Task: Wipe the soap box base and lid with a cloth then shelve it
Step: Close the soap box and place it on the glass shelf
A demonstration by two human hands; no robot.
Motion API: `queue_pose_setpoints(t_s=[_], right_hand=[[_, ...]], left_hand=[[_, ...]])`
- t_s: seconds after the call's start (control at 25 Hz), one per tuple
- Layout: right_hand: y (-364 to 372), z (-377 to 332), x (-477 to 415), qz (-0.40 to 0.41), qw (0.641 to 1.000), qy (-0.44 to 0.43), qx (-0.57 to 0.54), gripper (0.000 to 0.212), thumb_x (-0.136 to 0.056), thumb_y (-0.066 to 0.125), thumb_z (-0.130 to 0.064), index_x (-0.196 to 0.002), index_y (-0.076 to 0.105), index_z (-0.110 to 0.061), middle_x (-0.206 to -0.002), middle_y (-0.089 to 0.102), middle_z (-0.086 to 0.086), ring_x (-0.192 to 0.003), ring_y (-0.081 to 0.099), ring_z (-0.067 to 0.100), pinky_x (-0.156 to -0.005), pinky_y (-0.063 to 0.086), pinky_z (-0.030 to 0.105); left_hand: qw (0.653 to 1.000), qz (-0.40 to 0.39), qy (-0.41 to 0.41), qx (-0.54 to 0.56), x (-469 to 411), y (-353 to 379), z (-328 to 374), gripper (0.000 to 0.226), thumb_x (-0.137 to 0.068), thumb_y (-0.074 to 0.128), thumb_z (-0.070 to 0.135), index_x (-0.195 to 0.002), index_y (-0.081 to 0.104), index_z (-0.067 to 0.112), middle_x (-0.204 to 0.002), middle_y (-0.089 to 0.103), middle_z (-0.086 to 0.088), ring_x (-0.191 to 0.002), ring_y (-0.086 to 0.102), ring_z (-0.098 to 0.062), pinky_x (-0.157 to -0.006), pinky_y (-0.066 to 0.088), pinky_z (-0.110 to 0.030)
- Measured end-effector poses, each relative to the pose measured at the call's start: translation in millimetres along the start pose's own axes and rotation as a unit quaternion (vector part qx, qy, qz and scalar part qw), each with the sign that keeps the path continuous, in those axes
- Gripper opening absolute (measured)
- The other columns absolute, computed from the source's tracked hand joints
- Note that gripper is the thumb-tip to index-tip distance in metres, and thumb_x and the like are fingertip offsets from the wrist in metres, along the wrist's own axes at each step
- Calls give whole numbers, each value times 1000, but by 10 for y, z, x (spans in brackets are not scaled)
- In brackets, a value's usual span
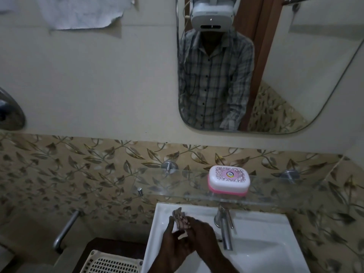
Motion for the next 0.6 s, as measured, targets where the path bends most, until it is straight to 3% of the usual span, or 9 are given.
queue_pose_setpoints(t_s=[0.08,0.12,0.24,0.32,0.4,0.48,0.6], right_hand=[[-19,-181,230,-14,998,-25,-49,38,-96,50,-23,-124,57,-49,-129,65,-6,-119,60,13,-84,39,1],[-44,-284,308,-23,998,-40,-33,36,-97,50,-25,-117,55,-54,-131,63,-4,-121,58,14,-84,39,1],[-360,-458,470,26,994,-89,-59,44,-84,68,-29,-121,60,-51,-135,57,-16,-126,55,6,-98,49,20],[-623,-543,483,62,989,-94,-95,54,-69,79,-42,-116,59,-59,-119,58,-30,-115,58,-1,-97,49,19],[-742,-585,483,52,987,-75,-132,56,-62,86,-42,-114,66,-47,-110,61,-22,-108,61,9,-95,51,26],[-737,-576,444,26,989,-39,-138,66,-61,90,-34,-122,67,-25,-112,59,-8,-108,59,16,-96,50,31],[-723,-609,451,-15,990,-30,-136,73,-62,89,-32,-130,62,-23,-111,57,-5,-107,58,11,-91,50,23]], left_hand=[[999,-52,13,10,55,198,40,62,-93,51,50,-103,72,-8,-105,70,-33,-100,68,-45,-90,54,-53],[998,-51,29,11,72,206,69,58,-97,49,45,-113,69,-6,-117,66,-34,-112,63,-46,-100,49,-56],[995,-89,39,-10,255,322,79,62,-100,45,43,-128,59,-10,-135,57,-32,-127,55,-43,-113,37,-53],[991,-131,40,3,457,456,60,66,-95,51,43,-136,53,-8,-142,51,-30,-136,47,-38,-118,31,-47],[987,-151,48,4,560,519,68,77,-88,59,50,-140,49,-5,-144,49,-28,-139,43,-36,-121,23,-45],[983,-174,53,14,617,590,72,90,-86,52,68,-137,52,-6,-145,48,-30,-140,42,-38,-122,23,-48],[977,-209,47,5,629,643,69,96,-82,52,76,-133,58,-5,-140,54,-29,-132,51,-41,-113,38,-52]])
Point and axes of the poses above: each hand's wrist, its own x-axis away from the middle knuckle, its own y-axis out of the palm, z = x × y, the point moved 10 cm from there along -x, towards the middle knuckle
